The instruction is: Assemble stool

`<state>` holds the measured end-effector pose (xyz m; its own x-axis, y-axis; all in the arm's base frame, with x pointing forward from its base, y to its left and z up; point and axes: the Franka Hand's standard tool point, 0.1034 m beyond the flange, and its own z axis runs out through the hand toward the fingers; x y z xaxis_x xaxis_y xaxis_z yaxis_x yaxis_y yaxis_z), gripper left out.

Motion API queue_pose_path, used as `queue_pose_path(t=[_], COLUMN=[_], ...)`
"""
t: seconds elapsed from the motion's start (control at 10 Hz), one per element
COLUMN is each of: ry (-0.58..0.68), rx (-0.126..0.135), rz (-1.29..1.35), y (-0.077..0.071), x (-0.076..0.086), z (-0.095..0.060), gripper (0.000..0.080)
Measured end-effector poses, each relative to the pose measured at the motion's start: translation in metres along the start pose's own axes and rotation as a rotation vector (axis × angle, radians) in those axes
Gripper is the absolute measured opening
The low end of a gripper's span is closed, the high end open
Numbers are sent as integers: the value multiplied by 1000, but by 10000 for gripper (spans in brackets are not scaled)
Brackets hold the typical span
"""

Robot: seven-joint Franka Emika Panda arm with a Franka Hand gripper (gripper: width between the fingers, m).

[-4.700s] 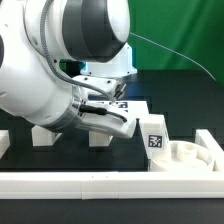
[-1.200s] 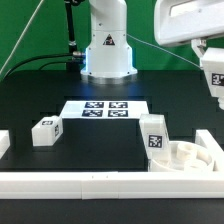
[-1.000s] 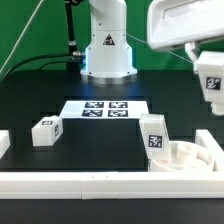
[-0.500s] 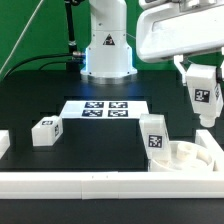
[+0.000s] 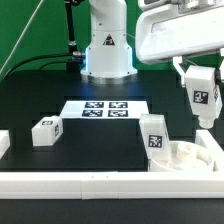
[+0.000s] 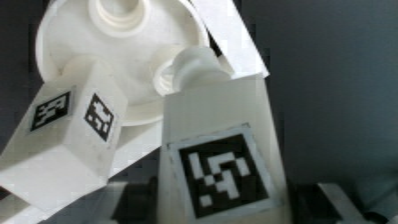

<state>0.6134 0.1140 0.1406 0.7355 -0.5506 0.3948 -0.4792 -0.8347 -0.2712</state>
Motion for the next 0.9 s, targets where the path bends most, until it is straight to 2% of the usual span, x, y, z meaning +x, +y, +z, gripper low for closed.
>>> queue_pose_path(t=[0.1,0.2,0.3,0.6,0.7,0.9], ry=[27,27,15,16,21,75], rx=[9,5,1,2,3,12], rz=[-5,1,6,-6,-11,-35], y=[1,2,-4,-4,-3,2], x=[0,-4,-7,-7,-6,6], z=[5,10,10,10,10,13], gripper=[324,324,324,324,324,324])
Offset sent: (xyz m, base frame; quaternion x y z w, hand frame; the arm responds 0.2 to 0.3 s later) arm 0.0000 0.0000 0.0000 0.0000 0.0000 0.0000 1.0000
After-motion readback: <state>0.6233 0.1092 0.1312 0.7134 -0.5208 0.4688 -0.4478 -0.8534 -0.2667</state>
